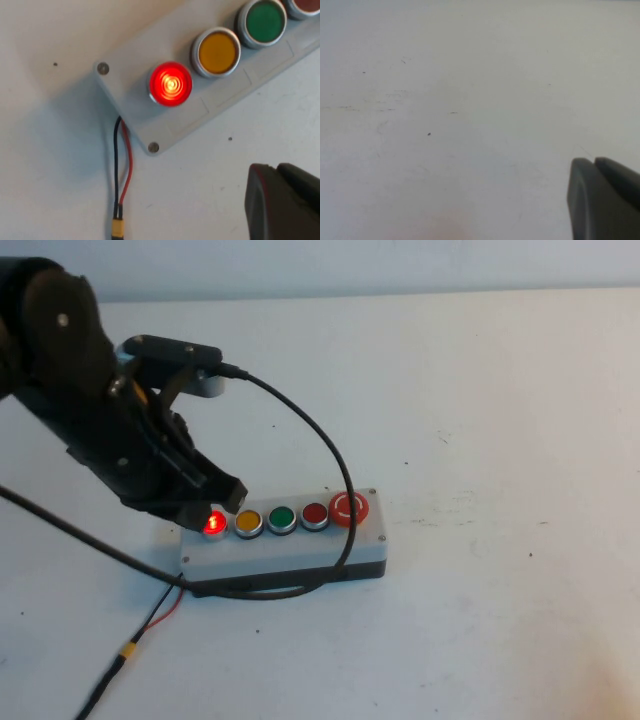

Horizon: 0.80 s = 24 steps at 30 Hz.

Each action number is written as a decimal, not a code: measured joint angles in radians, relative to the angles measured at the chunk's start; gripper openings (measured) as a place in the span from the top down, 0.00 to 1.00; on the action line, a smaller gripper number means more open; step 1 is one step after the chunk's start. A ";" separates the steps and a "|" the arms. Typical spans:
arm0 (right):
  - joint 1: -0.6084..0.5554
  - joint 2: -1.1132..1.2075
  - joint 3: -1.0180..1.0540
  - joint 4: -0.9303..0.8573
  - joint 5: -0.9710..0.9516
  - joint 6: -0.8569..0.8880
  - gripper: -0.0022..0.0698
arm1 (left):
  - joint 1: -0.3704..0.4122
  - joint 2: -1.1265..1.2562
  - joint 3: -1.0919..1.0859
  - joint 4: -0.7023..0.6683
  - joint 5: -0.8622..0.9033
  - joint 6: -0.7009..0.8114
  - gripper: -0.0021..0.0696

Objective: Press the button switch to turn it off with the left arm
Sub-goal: Press the button to turn off

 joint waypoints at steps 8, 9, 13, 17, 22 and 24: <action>0.000 0.000 0.000 0.000 0.000 0.000 0.99 | -0.009 0.147 -0.098 0.028 -0.001 -0.006 0.97; 0.000 0.000 0.000 0.000 0.000 0.000 0.99 | -0.009 0.164 -0.107 0.031 -0.001 -0.006 0.97; 0.000 0.000 0.000 0.000 0.000 0.000 0.99 | -0.009 0.212 -0.131 0.052 -0.001 -0.011 0.97; 0.000 0.000 0.000 0.000 0.000 0.000 0.99 | -0.007 0.234 -0.138 0.054 0.003 -0.011 0.97; 0.000 0.000 0.000 0.000 0.000 0.000 0.99 | 0.007 0.253 -0.139 0.063 0.003 -0.015 0.97; 0.000 0.000 0.000 0.000 0.000 0.000 0.99 | 0.012 0.259 -0.139 0.068 0.003 -0.015 0.97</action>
